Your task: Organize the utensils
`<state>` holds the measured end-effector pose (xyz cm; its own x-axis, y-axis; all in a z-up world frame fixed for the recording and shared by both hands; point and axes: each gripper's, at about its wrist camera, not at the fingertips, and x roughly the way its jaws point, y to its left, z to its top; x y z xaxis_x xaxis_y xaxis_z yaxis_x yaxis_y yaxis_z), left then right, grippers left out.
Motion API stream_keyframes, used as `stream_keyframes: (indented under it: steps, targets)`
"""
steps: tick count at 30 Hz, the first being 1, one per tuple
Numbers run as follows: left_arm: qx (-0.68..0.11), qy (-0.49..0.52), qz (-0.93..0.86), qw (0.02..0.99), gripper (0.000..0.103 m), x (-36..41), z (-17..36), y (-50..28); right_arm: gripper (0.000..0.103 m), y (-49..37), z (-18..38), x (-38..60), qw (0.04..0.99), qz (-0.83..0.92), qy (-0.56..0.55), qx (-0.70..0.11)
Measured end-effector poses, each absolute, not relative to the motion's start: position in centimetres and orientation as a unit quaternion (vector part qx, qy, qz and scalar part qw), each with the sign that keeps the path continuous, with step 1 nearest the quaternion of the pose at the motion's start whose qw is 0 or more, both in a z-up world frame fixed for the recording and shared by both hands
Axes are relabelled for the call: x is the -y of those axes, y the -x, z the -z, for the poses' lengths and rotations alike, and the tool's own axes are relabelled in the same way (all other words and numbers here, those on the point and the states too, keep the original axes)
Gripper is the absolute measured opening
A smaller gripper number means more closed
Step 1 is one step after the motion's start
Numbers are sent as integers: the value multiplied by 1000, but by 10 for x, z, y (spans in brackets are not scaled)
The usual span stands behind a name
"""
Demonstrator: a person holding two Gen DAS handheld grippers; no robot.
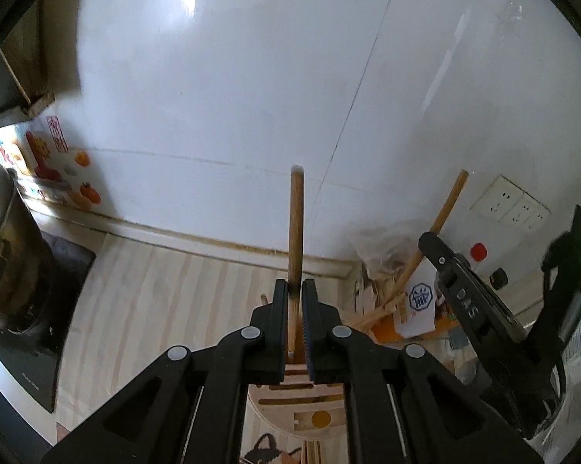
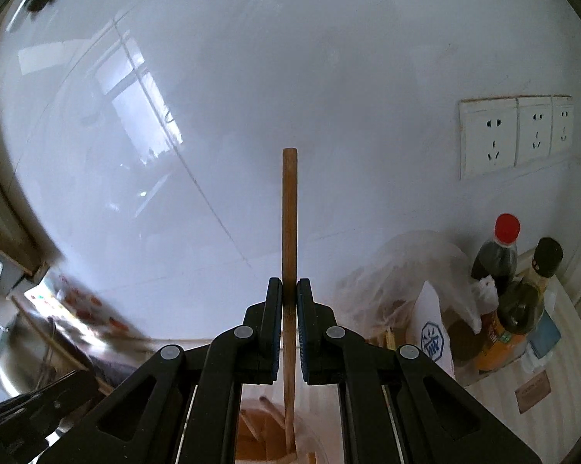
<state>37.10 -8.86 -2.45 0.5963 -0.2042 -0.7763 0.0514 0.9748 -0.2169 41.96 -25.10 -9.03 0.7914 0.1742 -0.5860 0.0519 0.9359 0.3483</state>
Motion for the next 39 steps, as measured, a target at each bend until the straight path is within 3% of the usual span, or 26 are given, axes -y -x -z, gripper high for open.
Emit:
stream_keyframes:
  steps: [2, 4, 5, 6, 7, 9, 10, 12, 15, 20, 24, 28, 34, 36, 38, 39]
  targets:
    - [-448, 85, 78, 887, 12, 88, 25, -370, 8, -415, 90, 253, 929, -42, -173, -325]
    - [-447, 79, 71, 888, 26, 86, 22, -366, 9, -412, 91, 252, 925, -57, -167, -337]
    - [-440, 78, 68, 892, 43, 83, 19, -363, 9, -409, 91, 252, 922, -63, -165, -344]
    - [-435, 78, 63, 895, 60, 82, 15, -359, 17, -406, 90, 254, 921, -64, -165, -348]
    - [-426, 78, 56, 899, 64, 78, 11, -354, 32, -402, 88, 257, 919, -67, -168, -350]
    - [-416, 81, 50, 904, 68, 70, 8, -350, 51, -392, 82, 263, 919, -64, -177, -346]
    - [-414, 79, 44, 906, 70, 66, 7, -347, 54, -387, 78, 267, 920, -61, -181, -342]
    - [-409, 76, 34, 909, 91, 60, 5, -342, 55, -376, 70, 277, 922, -54, -183, -337]
    - [-391, 67, 8, 918, 101, 51, 4, -327, 60, -359, 61, 284, 925, -39, -177, -335]
    - [-406, 32, -22, 913, 103, 43, 23, -311, 66, -330, 59, 295, 924, -14, -181, -336]
    - [-429, 13, -35, 903, 103, 39, 52, -296, 83, -305, 70, 300, 925, 3, -179, -335]
    - [-461, -8, -59, 885, 103, 38, 95, -279, 83, -285, 96, 296, 926, 29, -142, -350]
    - [-541, -16, -56, 839, 103, 34, 173, -264, 83, -263, 169, 296, 885, 35, -130, -446]
    - [-559, -20, -58, 827, 103, 35, 194, -259, 82, -255, 202, 295, 862, 32, -131, -489]
    - [-578, -23, -57, 814, 103, 37, 217, -255, 70, -249, 233, 294, 837, 18, -139, -528]
    - [-586, -26, -58, 808, 103, 39, 226, -253, 59, -247, 249, 292, 822, 12, -140, -551]
